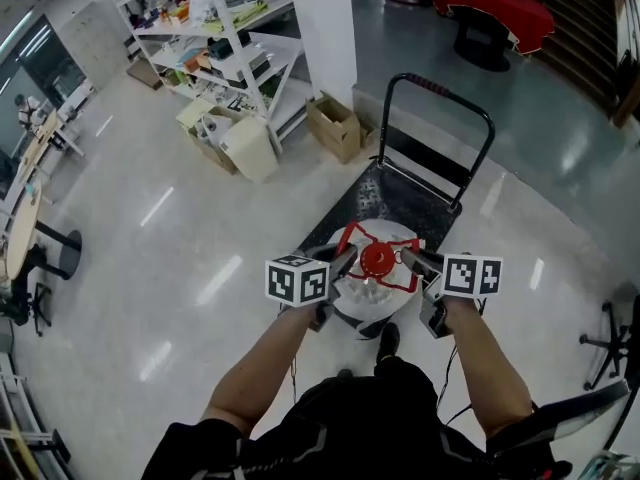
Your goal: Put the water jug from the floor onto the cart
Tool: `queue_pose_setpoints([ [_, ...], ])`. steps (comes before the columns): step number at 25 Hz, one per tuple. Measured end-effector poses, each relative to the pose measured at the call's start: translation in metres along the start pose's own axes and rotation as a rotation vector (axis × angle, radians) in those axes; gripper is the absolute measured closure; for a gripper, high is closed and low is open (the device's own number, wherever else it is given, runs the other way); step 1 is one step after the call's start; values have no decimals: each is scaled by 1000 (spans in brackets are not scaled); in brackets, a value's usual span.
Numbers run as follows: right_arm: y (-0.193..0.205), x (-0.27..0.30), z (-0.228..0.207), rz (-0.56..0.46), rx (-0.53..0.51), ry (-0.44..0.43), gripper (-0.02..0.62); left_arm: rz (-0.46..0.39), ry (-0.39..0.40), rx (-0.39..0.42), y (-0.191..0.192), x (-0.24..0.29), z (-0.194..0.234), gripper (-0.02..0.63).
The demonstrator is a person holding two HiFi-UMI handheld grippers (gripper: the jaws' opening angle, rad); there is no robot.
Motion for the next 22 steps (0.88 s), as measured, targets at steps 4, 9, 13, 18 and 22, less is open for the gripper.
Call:
queue_pose_setpoints([
  [4,-36,32,-30,69,-23,-34,508,3,-59,-53,-21,34,30,563],
  [9,-67,75,-78,99,13,-38,508,41,-98,-84,-29,84,73,563],
  [13,-79,108,-106,129,24,13,508,85,-99,-123,-25,114,105,563],
  [18,-74,136,-140,142,42,77,508,143,-73,-105,-15,146,137,564],
  [22,-60,165,-182,185,-7,121,508,211,-77,-43,7,184,166,565],
])
Point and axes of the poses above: the fingertips, and each gripper's own axes: x forward along the fingers, z to its left, y out of its underside, the point moved 2 cm from there along -x, backward along the fingers, and after that the axes turned 3 degrees about z, right-handed, at the moved point
